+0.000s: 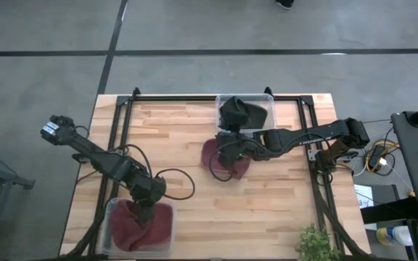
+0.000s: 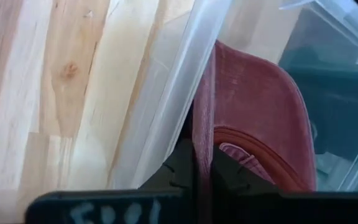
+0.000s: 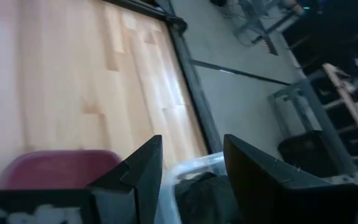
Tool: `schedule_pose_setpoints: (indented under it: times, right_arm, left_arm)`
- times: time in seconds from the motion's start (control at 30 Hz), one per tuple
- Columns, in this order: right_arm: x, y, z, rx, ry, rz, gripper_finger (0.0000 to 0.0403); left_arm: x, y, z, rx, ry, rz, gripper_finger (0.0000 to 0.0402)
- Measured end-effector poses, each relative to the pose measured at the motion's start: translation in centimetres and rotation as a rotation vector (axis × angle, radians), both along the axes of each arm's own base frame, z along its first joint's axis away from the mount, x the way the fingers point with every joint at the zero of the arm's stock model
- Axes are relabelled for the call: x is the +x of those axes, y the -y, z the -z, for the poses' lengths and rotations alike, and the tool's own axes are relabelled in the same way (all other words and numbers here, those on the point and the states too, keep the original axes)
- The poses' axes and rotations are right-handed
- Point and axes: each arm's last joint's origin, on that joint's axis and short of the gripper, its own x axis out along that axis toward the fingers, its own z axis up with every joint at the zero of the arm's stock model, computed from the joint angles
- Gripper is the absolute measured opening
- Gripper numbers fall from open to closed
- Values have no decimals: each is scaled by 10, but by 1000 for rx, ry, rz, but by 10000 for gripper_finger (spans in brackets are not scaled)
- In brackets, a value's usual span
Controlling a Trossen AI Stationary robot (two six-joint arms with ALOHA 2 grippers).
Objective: Pick & Place hat
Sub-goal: Put the left red cap into the bottom transparent bin, then put the red cap into the bottom transparent bin
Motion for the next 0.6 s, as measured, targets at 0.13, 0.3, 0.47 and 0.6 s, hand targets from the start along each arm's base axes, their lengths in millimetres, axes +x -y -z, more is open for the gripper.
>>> schedule_pose_setpoints:
  times: [0.13, 0.3, 0.47, 0.6]
  right_arm:
    - [1, -1, 0, 33, 8, -19, 164]
    - [0, -1, 2, 42, 12, -14, 164]
    - [0, -3, 13, 122, -15, -74, 164]
    - [0, -8, 32, 261, -32, -193, 164]
  left_arm:
    - [2, 1, -8, -25, 25, 2, 58]
    - [4, 3, -24, -52, 72, 23, 117]
    - [0, 1, -43, -44, 71, 81, 148]
    - [-2, -1, -55, -27, 113, 129, 151]
